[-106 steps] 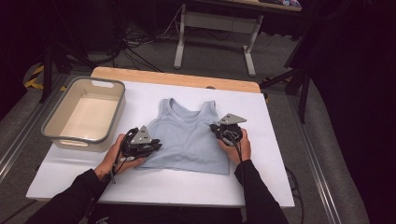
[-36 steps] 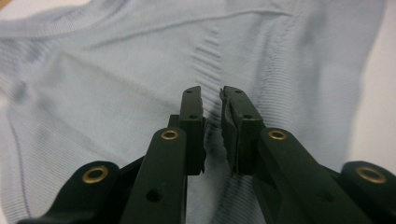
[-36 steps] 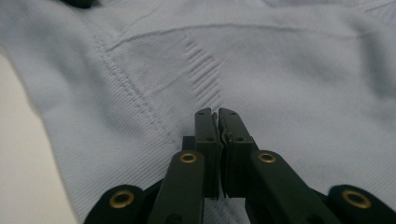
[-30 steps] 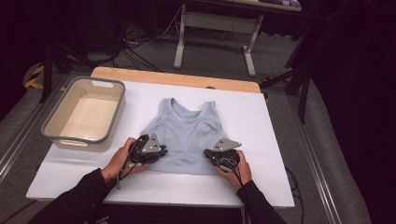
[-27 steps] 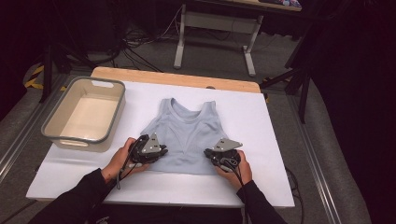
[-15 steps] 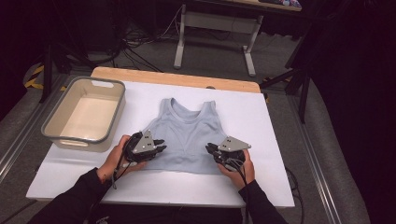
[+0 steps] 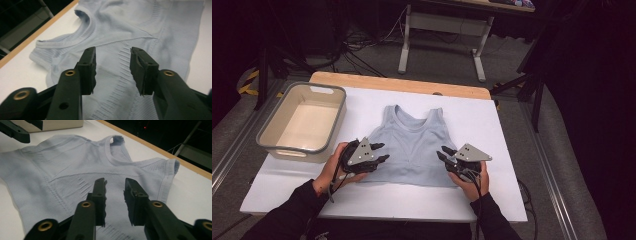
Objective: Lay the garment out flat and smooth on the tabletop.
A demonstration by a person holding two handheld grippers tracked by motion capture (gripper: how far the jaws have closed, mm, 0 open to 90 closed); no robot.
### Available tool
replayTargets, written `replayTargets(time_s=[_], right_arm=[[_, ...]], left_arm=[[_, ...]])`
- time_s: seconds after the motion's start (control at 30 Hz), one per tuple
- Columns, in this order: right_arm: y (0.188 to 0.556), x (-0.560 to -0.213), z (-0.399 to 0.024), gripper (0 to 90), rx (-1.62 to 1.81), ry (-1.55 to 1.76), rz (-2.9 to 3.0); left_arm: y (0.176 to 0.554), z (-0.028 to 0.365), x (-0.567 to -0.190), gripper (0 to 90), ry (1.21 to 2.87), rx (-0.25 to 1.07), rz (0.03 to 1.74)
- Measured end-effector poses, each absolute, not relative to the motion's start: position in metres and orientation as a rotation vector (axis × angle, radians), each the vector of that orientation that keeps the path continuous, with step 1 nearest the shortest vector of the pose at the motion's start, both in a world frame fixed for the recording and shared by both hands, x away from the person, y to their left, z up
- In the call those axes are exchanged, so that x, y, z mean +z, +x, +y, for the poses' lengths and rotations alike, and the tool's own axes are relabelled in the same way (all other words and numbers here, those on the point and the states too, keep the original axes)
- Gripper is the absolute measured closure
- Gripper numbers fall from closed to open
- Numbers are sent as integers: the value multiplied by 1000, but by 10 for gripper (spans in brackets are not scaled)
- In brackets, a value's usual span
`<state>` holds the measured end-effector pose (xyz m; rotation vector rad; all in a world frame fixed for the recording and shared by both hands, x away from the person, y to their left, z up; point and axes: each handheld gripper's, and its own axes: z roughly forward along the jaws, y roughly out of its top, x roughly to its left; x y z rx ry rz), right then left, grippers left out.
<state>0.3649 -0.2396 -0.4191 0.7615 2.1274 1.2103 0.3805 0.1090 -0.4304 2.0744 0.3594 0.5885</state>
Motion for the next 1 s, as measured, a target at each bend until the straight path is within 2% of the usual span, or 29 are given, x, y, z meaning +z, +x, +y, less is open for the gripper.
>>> replayTargets(time_s=[0.37, 0.57, 0.83, 0.87, 1.0], right_arm=[[360, -419, -244, 457, 1229, 784, 2027], [356, -423, -245, 357, 1217, 793, 1998], [349, -426, -245, 258, 1213, 784, 1967], [349, -426, -245, 221, 1209, 790, 1961], [345, -428, -247, 186, 1199, 805, 1944]], left_arm=[[382, 114, -433, 359, 2002, 640, 439], [378, 121, -435, 243, 1981, 615, 453], [370, 126, -439, 152, 1975, 616, 451], [368, 126, -440, 152, 1980, 622, 453], [364, 128, -442, 134, 1983, 616, 448]])
